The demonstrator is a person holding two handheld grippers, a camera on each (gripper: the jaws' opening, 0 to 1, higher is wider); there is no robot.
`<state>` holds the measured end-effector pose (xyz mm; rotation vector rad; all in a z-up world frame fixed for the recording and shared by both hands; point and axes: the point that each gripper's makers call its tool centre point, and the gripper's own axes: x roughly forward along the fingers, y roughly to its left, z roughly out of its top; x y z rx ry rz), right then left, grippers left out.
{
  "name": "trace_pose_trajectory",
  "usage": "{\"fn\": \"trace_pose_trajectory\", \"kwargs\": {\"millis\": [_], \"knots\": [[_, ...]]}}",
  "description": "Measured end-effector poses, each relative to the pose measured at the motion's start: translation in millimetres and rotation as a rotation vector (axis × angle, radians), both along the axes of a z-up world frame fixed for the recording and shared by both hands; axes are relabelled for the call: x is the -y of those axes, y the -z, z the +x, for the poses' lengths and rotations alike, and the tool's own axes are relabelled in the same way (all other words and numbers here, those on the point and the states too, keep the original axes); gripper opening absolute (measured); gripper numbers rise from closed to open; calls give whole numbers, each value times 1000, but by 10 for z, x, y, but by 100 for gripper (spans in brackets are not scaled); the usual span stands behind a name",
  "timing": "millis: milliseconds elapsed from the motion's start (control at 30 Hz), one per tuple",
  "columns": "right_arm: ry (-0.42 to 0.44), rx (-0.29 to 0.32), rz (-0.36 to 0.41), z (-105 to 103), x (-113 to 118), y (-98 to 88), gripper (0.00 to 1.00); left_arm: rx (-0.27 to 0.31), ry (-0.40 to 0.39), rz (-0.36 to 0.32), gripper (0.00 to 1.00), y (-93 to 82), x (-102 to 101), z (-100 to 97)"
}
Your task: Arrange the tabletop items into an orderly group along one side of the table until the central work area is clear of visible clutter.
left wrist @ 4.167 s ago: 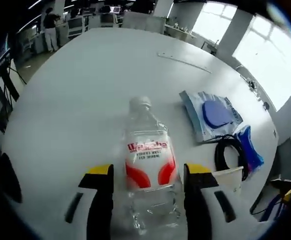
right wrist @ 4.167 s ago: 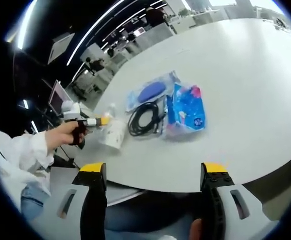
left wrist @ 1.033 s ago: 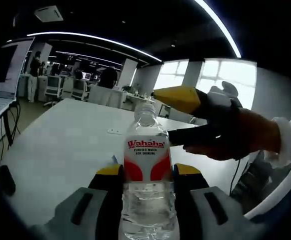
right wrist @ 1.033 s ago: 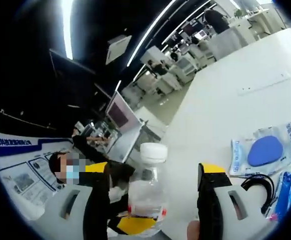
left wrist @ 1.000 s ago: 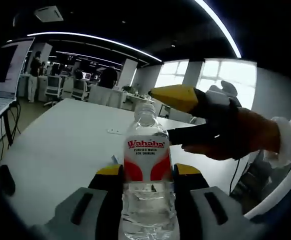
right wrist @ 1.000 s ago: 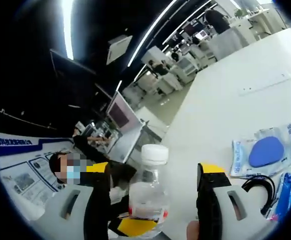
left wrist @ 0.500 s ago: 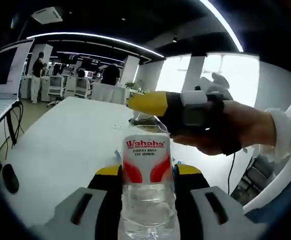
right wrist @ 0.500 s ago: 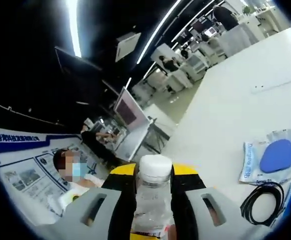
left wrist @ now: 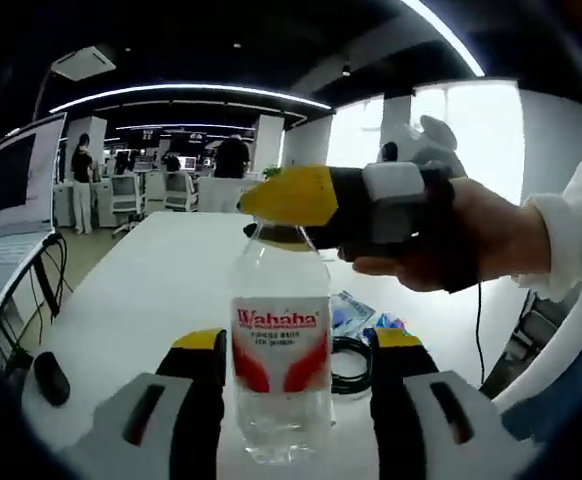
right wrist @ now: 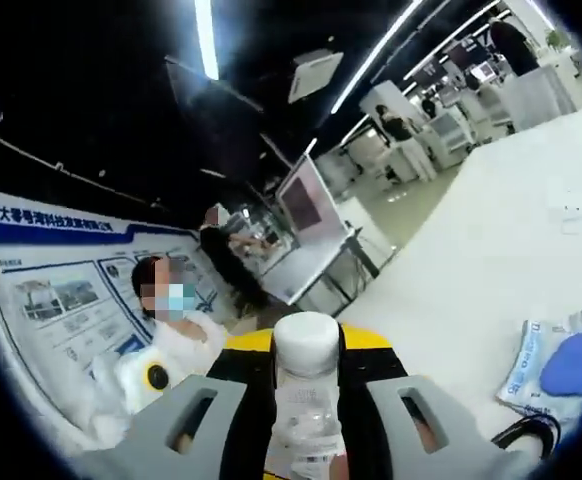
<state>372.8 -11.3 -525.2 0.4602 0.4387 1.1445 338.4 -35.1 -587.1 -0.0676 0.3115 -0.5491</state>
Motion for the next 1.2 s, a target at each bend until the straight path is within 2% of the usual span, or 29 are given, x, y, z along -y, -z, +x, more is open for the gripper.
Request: {"fn": "trace_pose_trajectory", "kwargs": {"millis": [33,100,167,233,267,400,467,667,767,900,1033,1133,1200], "knots": [[-11,7,5,-13,2,-27,20,-4,-2,3,86,13,4,-6],[-19,11,21,14,33,-59,20,-8,4,23,100,51,6,-51],[-27,3,33,59,68,-71,20,-1,3,49,98,79,-52,-134],[-39,9,46,101,104,-99,20,44,-41,51,100,37,-154,-173],[-44,15,46,115,118,-109,20,88,-45,27,100,-21,-185,-216],[-62,52,28,183,167,-134,21,145,-44,-43,100,-111,-239,-373],[-68,59,24,251,195,-129,21,144,-60,-23,100,-55,-290,-411],[-73,77,21,401,233,-155,21,122,-159,117,100,165,-507,-427],[-82,99,15,476,230,-179,21,186,-174,109,100,103,-501,-369],[-100,109,0,573,239,-146,21,161,-237,86,100,166,-579,-296],[-115,131,-23,669,262,-89,21,180,-225,118,100,199,-531,-291],[-113,149,-36,778,293,-44,21,149,-199,166,99,305,-482,-298],[-115,162,-43,860,324,-12,21,148,-188,200,97,353,-464,-293]]}}
